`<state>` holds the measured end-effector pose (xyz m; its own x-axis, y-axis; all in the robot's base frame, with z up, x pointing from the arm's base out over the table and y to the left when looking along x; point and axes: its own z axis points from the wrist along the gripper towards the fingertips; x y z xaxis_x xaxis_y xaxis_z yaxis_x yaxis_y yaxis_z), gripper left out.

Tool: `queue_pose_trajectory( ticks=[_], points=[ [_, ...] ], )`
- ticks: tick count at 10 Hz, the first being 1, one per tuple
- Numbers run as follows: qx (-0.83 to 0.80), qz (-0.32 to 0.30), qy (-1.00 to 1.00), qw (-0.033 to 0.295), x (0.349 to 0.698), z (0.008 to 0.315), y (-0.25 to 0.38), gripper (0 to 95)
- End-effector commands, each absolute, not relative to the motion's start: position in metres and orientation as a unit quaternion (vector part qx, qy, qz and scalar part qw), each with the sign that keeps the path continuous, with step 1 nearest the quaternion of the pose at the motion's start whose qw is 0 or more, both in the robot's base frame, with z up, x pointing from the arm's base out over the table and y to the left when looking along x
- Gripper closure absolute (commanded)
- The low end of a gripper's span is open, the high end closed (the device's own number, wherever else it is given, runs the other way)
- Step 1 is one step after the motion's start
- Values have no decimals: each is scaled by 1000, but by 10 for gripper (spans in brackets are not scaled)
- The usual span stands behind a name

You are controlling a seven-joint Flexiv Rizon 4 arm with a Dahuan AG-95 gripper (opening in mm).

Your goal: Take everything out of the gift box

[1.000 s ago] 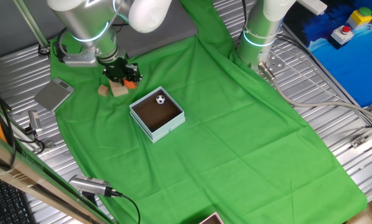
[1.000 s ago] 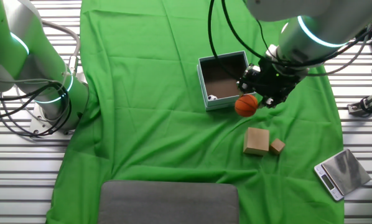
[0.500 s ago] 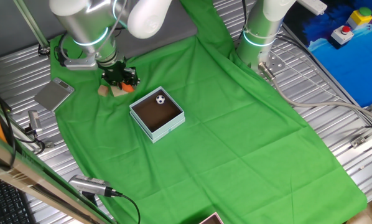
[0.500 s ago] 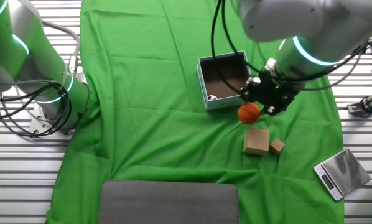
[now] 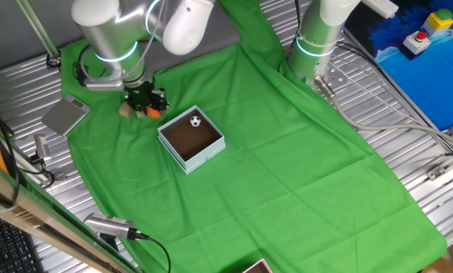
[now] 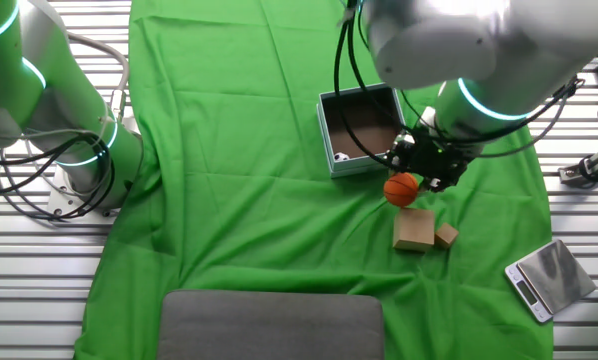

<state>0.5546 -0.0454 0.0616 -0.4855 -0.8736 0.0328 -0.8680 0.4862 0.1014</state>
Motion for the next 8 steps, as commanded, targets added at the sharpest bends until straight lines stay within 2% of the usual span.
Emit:
queue_pose_trajectory(
  ticks=[1,8],
  points=[
    [509,-36,-859,38,555,59,-44,950],
    [517,-35,-855,33,559,48,-39,950]
  ],
)
